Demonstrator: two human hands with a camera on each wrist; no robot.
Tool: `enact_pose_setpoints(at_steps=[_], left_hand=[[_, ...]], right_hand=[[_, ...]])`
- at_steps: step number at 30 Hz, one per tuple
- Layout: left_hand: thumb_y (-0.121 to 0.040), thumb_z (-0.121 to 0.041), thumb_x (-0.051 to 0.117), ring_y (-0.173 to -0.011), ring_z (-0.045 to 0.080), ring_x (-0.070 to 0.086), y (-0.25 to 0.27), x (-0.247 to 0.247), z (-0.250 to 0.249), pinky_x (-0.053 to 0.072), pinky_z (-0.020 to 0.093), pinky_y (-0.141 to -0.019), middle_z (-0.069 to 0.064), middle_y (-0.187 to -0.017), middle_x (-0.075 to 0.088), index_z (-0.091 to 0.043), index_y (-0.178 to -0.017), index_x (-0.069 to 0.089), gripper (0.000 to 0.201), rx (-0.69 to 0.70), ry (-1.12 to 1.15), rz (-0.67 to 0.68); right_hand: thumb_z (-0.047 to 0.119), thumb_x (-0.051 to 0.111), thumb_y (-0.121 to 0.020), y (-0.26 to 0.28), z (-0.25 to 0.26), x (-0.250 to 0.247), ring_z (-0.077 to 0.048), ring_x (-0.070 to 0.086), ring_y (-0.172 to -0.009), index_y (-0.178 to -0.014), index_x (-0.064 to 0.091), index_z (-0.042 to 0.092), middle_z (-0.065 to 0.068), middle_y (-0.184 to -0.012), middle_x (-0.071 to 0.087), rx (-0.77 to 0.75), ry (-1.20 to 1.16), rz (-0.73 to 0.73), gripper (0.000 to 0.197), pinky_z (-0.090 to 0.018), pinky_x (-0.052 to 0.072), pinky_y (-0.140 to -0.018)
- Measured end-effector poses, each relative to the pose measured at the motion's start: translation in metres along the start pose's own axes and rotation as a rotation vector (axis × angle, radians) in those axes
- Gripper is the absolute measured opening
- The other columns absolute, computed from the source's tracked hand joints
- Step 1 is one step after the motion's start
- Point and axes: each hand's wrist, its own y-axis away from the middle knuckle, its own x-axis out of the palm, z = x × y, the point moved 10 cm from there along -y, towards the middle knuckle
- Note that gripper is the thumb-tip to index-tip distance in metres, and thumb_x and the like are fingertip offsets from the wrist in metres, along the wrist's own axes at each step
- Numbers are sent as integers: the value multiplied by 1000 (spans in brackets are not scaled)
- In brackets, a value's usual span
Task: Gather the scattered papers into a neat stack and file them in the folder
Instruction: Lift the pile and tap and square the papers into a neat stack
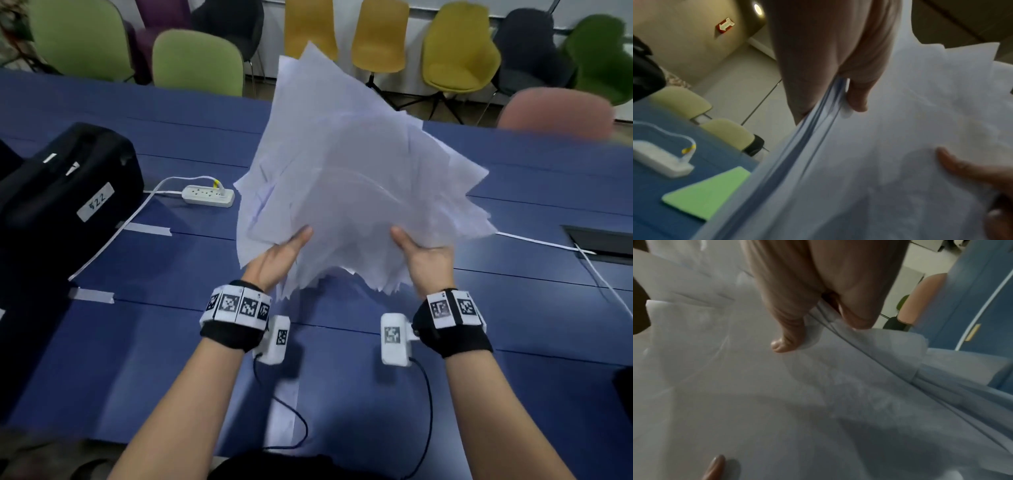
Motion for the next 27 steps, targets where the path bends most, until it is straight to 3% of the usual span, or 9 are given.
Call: enact_pose_setpoints(at_steps=[3,7,10,13,16,21,23,25,27], left_hand=[[-82,-52,63,-134,12,43,-5,-2,23,27,21,-111,-6,-138,52,-20,-134,55,61,-23,47,-26],[-65,-51,79,-119,17,53,-14,-21,37,37,24,-100,-1,-128,58,-12,-125,61,74,-87,-12,-74],[-44,-45,92,-112,18,61,-18,-23,36,43,27,-98,-3,-114,67,-11,-114,66,82,-111,63,26],[-66,-39,83,-110,18,59,-14,-13,30,40,23,-91,-6,-115,64,-18,-116,62,58,-112,-35,49],[-79,-36,74,-108,11,53,-14,-17,19,37,20,-91,-7,-123,58,-14,-125,56,55,-48,-4,-17],[-59,-21,89,-104,16,66,-9,-10,12,50,27,-94,1,-107,72,-10,-103,71,49,21,94,88],[-61,-11,87,-101,18,68,-13,-9,19,51,28,-94,6,-106,72,-12,-92,70,36,4,103,60],[-68,-1,81,-91,9,71,-16,-12,25,54,20,-82,4,-96,73,-9,-90,65,28,-13,136,40],[-68,-3,81,-86,6,72,-13,-13,27,56,23,-85,-1,-89,74,-6,-94,69,28,-9,124,70]], right_hand=[[13,76,-78,14,-23,3,18,60,-69,-114,61,5,4,-95,65,80,90,76,40,3,46,-66],[-6,72,-76,19,-39,5,3,70,-79,-114,64,5,10,-89,74,104,93,194,40,-17,54,-73],[-5,71,-78,17,-48,7,8,68,-70,-110,64,5,9,-87,72,176,149,271,35,-19,57,-76],[3,72,-80,14,-52,15,3,65,-80,-109,65,6,2,-97,65,152,214,287,29,-5,51,-71],[-4,73,-76,9,-48,6,12,64,-62,-106,63,2,5,-89,68,175,98,189,32,-4,47,-60],[11,81,-48,12,-60,-1,-1,71,-70,-96,65,8,12,-74,76,297,-22,282,50,-15,56,-67],[3,79,-58,16,-78,-3,4,70,-67,-94,64,13,15,-71,75,354,1,285,40,-17,55,-74],[-6,69,-75,17,-84,-7,4,68,-65,-91,63,14,18,-66,73,365,9,259,27,-17,52,-78],[-8,65,-81,17,-81,-7,3,66,-64,-87,64,13,18,-63,72,357,22,258,23,-10,51,-68]])
